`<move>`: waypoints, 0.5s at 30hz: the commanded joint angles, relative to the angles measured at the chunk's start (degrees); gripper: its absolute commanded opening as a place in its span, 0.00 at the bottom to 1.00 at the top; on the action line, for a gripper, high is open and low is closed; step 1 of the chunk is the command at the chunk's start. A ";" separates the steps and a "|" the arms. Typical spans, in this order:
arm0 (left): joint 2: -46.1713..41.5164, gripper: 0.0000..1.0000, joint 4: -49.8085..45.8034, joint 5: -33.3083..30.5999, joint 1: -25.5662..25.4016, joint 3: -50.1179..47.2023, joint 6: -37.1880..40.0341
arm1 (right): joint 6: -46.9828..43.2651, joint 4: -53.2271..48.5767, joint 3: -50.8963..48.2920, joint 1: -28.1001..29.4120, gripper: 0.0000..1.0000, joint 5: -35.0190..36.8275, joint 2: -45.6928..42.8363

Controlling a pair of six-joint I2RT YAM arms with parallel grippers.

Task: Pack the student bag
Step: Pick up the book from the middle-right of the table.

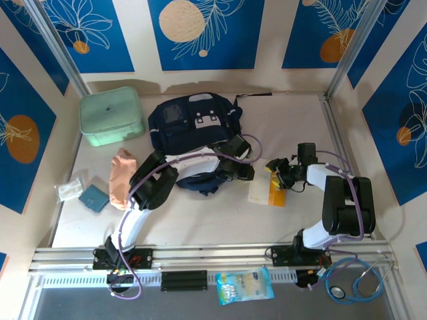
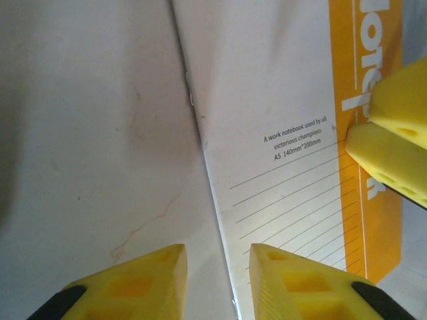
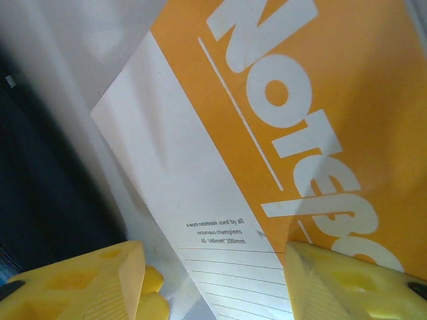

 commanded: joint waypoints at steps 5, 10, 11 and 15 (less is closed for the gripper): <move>2.82 0.29 -1.62 0.44 0.02 2.44 -3.86 | 0.47 -1.63 0.43 0.98 0.59 -1.97 1.37; 3.92 0.28 0.13 4.05 0.13 2.57 -5.30 | 1.00 -0.97 0.34 1.50 0.58 -2.91 2.17; 4.15 0.28 0.13 4.07 0.13 2.65 -5.41 | 1.11 -0.81 0.38 1.66 0.58 -3.49 2.45; 4.90 0.28 0.16 4.52 0.40 2.56 -6.19 | 2.04 0.00 0.42 2.72 0.58 -5.12 3.45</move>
